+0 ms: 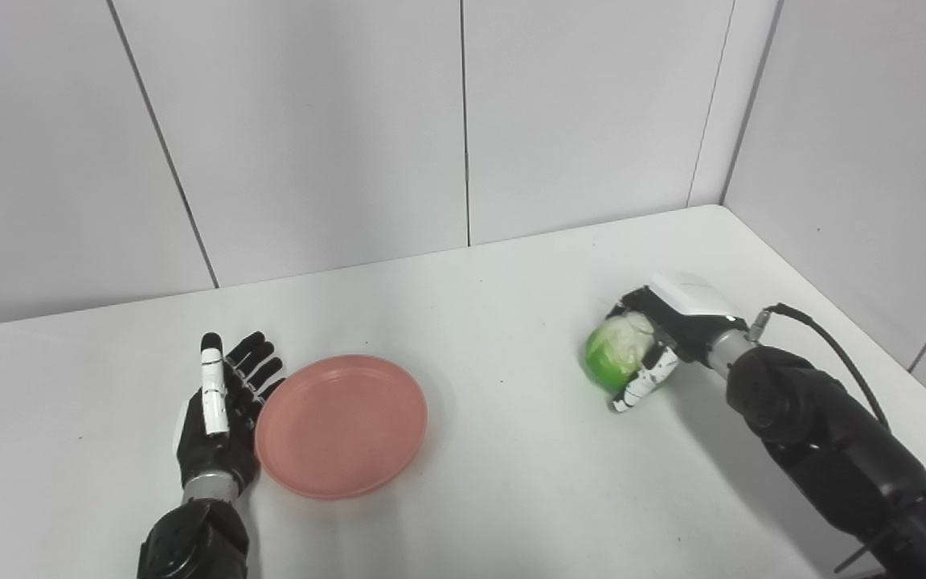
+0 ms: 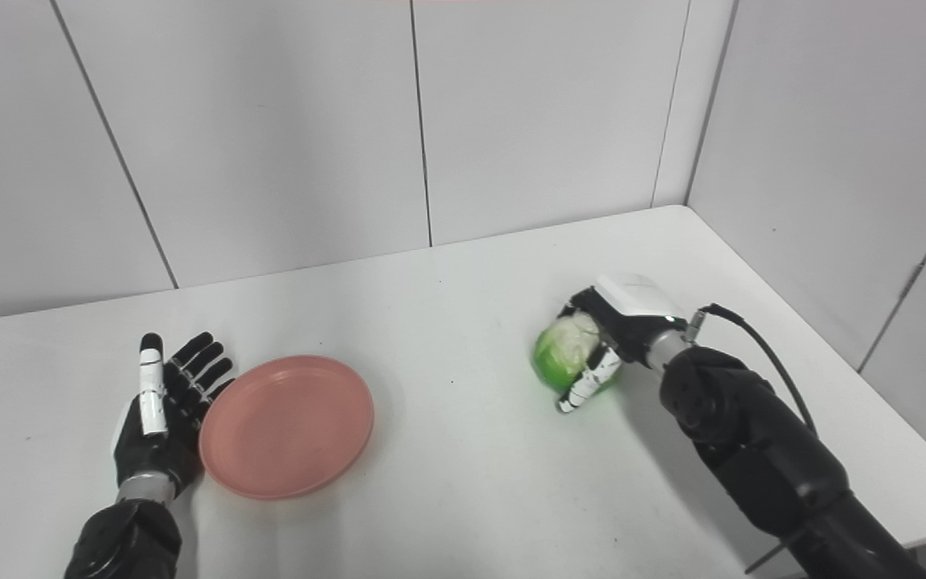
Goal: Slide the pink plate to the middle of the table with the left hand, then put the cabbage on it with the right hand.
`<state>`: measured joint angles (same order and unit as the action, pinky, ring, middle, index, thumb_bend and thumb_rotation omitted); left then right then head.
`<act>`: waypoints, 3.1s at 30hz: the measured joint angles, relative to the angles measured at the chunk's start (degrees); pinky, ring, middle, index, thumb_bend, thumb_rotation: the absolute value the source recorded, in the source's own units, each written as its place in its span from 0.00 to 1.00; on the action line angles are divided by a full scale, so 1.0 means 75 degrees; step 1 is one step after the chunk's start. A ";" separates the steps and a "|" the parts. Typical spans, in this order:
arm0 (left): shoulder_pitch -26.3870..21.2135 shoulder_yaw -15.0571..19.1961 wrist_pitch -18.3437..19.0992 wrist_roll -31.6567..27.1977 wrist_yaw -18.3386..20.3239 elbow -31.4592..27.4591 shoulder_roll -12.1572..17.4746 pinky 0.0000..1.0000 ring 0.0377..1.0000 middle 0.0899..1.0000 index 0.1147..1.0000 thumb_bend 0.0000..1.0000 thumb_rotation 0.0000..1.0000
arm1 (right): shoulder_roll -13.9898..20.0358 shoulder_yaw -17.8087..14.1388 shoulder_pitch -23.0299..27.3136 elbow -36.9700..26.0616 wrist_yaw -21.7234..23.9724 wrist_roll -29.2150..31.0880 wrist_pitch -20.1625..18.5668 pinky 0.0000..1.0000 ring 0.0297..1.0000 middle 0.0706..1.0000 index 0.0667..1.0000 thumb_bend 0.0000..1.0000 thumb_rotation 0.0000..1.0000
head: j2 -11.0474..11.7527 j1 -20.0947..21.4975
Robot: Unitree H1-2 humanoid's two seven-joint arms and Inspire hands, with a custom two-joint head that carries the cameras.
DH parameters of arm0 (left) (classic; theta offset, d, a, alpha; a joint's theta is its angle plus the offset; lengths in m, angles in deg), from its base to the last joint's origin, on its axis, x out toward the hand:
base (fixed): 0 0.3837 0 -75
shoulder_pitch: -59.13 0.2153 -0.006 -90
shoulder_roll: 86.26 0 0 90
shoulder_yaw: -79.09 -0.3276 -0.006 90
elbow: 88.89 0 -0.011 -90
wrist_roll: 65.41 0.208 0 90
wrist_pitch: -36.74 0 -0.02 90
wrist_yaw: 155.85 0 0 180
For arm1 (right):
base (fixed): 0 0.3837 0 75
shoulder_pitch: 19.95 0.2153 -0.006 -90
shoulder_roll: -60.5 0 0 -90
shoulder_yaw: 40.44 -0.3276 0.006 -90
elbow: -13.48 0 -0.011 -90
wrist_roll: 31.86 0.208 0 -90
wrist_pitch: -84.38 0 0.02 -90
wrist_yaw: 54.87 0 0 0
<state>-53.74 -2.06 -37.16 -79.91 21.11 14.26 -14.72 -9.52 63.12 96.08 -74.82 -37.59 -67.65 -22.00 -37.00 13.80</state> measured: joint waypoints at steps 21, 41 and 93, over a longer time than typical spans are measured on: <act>-0.0020 -0.0213 -0.0568 0.0591 -0.0348 0.0273 -0.0627 0.69 0.76 0.75 0.65 0.58 0.96 | -0.1074 0.0270 0.1669 -0.0587 0.0279 -0.0441 0.0436 0.22 0.27 0.43 0.45 0.53 0.00 | 0.0188 -0.1547; -0.0165 -0.0182 -0.1082 0.0763 -0.0427 0.0730 -0.0790 0.66 0.75 0.75 0.65 0.60 0.93 | -0.2345 0.1437 0.1588 0.0223 0.0060 -0.0773 0.1087 0.30 0.35 0.44 0.45 0.53 0.00 | 0.0352 -0.2321; -0.0240 -0.0585 -0.1733 0.1280 -0.0430 0.1216 -0.0718 0.69 0.76 0.75 0.67 0.55 0.93 | -0.2559 0.1398 0.1009 0.1306 -0.1089 -0.0961 0.2895 0.54 0.69 0.76 0.75 0.86 0.93 | 0.0375 -0.2426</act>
<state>-55.54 -6.45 -50.16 -70.32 17.88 23.38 -20.10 -28.71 73.61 103.65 -65.03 -45.76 -74.86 -0.29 -34.19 -4.39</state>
